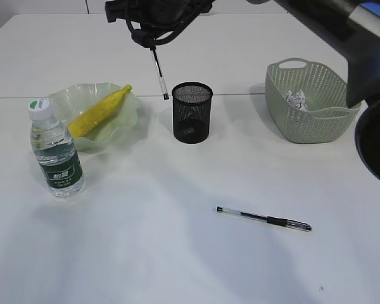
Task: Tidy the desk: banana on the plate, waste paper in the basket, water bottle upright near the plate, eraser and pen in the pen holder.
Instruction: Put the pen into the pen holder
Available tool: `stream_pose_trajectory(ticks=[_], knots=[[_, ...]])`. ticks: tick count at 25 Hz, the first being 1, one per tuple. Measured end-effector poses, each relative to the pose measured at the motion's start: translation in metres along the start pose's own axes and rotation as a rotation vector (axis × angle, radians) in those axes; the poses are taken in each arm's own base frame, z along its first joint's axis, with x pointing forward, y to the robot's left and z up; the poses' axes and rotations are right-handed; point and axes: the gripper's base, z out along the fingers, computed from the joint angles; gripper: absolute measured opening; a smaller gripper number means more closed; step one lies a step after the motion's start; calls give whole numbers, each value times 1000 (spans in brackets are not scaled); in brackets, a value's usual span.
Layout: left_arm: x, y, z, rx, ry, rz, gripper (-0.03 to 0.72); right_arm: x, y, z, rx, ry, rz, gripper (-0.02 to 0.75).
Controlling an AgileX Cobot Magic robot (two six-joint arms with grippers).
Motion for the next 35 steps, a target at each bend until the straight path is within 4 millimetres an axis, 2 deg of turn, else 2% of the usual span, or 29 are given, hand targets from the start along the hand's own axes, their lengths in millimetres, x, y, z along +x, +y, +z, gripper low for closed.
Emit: stream_pose_trajectory(ticks=[13,18,25,35], knots=[[0,0,0,0,0,0,591,-17,-57,1,68,-74,76,64],[0,0,0,0,0,0,591,-21,-57,4,53,-135,75,64],[0,0,0,0,0,0,591,-20,-56,21,54,-185,55,63],[0,0,0,0,0,0,591,-23,-58,22,81,-225,25,63]])
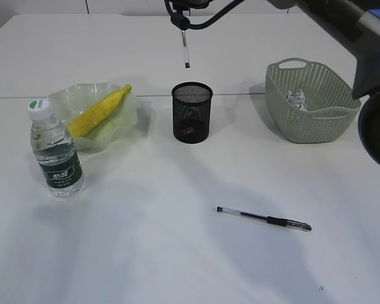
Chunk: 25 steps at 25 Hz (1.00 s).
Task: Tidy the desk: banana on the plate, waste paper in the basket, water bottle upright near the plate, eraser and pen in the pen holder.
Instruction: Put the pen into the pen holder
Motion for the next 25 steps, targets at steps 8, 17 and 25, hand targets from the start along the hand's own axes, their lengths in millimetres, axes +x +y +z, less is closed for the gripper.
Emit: stream_pose_trajectory(ticks=[8,17,25], knots=[[0,0,0,0,0,0,591,-3,-1,0,10,-33,-18,63],[0,1,0,-11,0,28,591,-5,-15,1,65,-43,-46,62],[0,1,0,-11,0,30,591,2,-27,14,79,-50,-55,63]])
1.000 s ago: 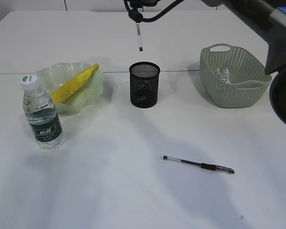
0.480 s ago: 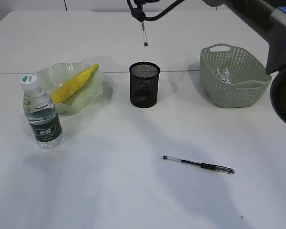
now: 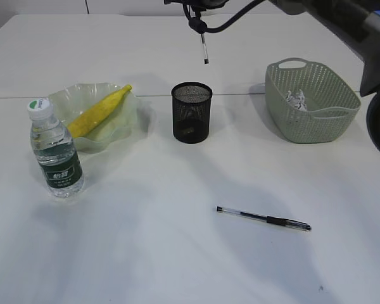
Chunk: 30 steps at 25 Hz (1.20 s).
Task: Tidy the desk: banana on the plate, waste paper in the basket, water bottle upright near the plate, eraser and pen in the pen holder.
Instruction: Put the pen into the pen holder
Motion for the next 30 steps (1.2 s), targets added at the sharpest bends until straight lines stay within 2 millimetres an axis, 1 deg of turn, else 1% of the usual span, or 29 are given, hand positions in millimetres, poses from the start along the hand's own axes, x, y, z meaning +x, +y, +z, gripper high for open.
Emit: stream_pose_trajectory(ticks=[3,6,18,26,30], knots=[[0,0,0,-1,0,2,591,9,0,9,-4,10,-9,63],[0,0,0,-1,0,2,591,13,-1,12,-5,15,-16,62],[0,0,0,-3,0,7,591,13,-2,13,-3,10,-49,62],[0,0,0,-3,3,9,591,27,0,21,-4,60,-76,62],[0,0,0,-3,3,9,591,28,0,22,-7,57,-85,62]])
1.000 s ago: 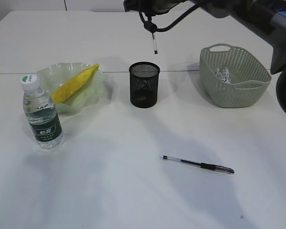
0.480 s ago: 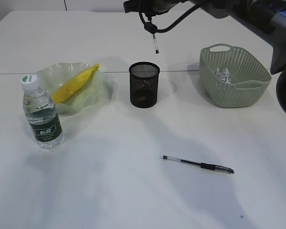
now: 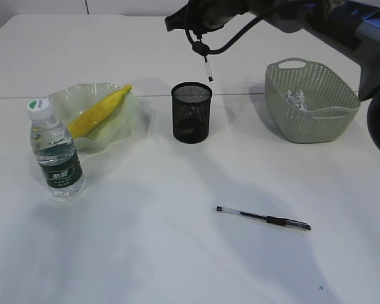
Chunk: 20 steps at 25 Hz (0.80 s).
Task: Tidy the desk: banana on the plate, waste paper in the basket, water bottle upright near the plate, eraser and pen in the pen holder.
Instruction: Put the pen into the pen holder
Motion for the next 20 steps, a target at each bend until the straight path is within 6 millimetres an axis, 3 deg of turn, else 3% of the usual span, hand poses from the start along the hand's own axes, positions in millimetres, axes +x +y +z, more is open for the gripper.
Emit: stream_pose_trajectory(ticks=[9,20], knots=[[0,0,0,0,1,0,591,-2,4,2,-38,-51,23,62],[0,0,0,0,5,0,591,20,13,19,-76,-57,14,62]])
